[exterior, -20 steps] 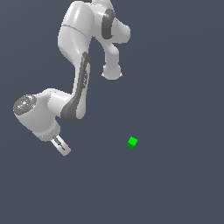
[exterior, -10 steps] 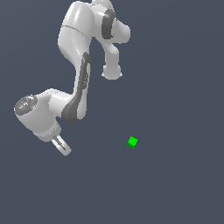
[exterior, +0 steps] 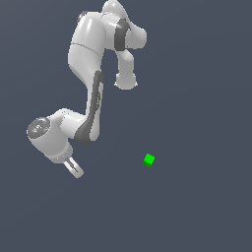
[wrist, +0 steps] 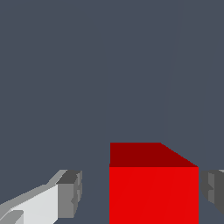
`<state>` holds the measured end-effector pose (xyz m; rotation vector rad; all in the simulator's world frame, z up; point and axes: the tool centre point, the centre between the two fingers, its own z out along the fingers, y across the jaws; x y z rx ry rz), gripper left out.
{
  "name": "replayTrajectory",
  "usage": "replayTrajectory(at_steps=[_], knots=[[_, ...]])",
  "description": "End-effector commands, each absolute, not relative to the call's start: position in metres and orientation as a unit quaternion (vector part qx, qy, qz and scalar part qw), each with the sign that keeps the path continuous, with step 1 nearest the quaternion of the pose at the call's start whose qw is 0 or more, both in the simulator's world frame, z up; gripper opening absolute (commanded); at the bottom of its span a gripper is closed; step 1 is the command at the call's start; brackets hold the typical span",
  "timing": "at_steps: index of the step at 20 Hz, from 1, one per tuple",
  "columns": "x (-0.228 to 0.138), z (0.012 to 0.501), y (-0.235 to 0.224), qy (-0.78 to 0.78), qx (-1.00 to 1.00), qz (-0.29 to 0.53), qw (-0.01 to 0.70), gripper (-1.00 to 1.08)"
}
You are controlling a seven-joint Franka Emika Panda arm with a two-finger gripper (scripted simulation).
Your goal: Stack the red cube on top of the green cube.
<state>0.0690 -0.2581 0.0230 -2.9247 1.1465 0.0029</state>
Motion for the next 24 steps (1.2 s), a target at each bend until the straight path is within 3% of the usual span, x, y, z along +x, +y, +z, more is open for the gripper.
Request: replayTrajectory(at_steps=[1,5,6,24], knots=[[0.070,0.018,-0.258,0.365,-0.931,0.000,0.000,1.00],[0.071,0.020,-0.259,0.365,-0.931,0.000,0.000,1.00],[0.071,0.020,-0.259,0.365,-0.931,0.000,0.000,-1.00],[0.070,0.039,-0.258,0.365,-0.931,0.000,0.000,-1.00]])
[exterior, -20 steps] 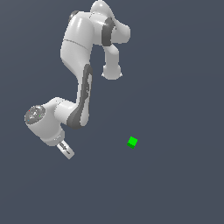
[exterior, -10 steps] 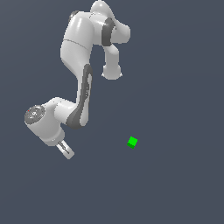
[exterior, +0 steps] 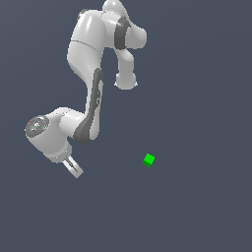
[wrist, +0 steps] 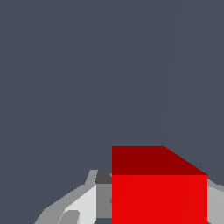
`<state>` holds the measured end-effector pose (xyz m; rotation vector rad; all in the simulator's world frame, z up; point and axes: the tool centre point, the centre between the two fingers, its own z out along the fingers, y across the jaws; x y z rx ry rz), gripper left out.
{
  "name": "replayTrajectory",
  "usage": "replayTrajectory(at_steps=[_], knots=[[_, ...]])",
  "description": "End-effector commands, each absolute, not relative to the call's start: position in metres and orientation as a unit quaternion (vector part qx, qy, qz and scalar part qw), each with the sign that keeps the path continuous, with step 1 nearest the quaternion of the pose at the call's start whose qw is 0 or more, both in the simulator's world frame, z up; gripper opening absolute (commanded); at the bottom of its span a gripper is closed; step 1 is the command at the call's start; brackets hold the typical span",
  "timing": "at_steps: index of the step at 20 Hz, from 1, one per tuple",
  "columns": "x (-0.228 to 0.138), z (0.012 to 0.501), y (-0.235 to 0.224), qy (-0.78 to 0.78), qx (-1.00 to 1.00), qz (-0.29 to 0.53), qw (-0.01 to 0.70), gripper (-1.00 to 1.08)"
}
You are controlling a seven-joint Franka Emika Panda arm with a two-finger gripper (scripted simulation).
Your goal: Stack the red cube on top of the green cube.
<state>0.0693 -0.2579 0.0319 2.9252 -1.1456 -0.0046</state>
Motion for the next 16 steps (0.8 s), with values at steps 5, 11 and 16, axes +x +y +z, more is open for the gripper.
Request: replayTrajectory(at_steps=[5,11,16], knots=[[0.069,0.075,-0.258,-0.365,0.931,0.000,0.000,-1.00],[0.069,0.110,-0.258,-0.365,0.931,0.000,0.000,-1.00],[0.070,0.120,-0.258,-0.365,0.931,0.000,0.000,-1.00]])
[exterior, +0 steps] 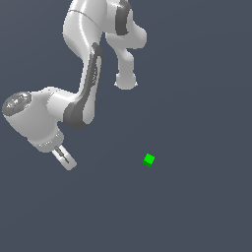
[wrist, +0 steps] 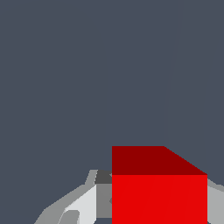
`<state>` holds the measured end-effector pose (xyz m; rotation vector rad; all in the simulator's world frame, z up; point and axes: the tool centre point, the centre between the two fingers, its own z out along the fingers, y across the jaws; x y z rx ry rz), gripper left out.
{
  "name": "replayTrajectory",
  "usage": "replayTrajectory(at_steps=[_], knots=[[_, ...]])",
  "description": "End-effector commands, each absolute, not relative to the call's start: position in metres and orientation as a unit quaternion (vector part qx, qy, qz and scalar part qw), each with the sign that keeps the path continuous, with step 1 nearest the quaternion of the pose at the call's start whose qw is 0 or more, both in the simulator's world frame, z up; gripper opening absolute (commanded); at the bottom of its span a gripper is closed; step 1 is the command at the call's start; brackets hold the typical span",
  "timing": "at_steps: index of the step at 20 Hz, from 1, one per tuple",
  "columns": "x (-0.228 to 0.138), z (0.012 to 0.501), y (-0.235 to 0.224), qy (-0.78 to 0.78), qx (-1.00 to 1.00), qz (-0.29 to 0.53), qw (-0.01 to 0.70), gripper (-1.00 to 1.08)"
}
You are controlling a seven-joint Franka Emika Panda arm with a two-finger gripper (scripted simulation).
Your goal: Stack the red cube on top of the green cube.
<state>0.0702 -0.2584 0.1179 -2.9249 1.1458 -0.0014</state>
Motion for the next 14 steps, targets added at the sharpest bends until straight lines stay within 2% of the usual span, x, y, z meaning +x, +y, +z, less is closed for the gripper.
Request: replayTrajectory(at_steps=[1,8,14], knots=[[0.071,0.120,-0.259,0.365,-0.931,0.000,0.000,-1.00],[0.070,0.119,-0.252,0.365,-0.931,0.000,0.000,-1.00],[0.068,0.115,-0.227,0.365,-0.931,0.000,0.000,-1.00]])
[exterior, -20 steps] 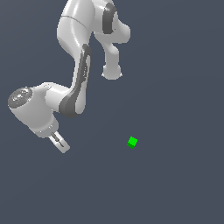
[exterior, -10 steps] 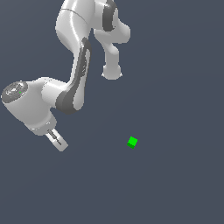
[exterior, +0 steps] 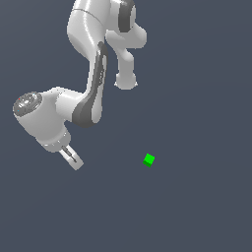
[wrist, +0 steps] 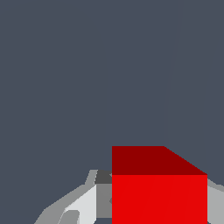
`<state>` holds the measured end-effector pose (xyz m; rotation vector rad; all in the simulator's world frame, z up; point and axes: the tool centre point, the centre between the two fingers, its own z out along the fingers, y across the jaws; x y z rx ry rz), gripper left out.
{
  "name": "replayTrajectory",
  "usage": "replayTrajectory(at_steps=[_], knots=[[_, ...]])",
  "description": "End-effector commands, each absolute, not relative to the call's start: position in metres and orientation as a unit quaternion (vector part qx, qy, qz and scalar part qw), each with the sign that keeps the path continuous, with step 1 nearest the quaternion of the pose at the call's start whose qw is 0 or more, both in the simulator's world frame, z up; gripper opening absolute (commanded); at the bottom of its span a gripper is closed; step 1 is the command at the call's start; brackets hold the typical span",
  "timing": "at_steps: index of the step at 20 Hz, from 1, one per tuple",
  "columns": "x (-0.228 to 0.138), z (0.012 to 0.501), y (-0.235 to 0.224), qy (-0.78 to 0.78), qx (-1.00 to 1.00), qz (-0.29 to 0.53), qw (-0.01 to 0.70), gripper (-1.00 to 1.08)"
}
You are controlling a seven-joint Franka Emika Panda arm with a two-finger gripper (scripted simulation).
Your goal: Stack the red cube on top of the green cube.
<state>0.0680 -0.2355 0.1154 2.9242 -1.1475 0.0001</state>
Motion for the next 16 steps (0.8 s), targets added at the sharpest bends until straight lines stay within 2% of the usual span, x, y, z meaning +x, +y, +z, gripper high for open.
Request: replayTrajectory(at_steps=[1,6,16], knots=[[0.067,0.113,-0.220,-0.365,0.931,0.000,0.000,-1.00],[0.063,0.106,-0.174,-0.364,0.931,0.000,0.000,-1.00],[0.054,0.086,-0.050,-0.364,0.931,0.000,0.000,-1.00]])
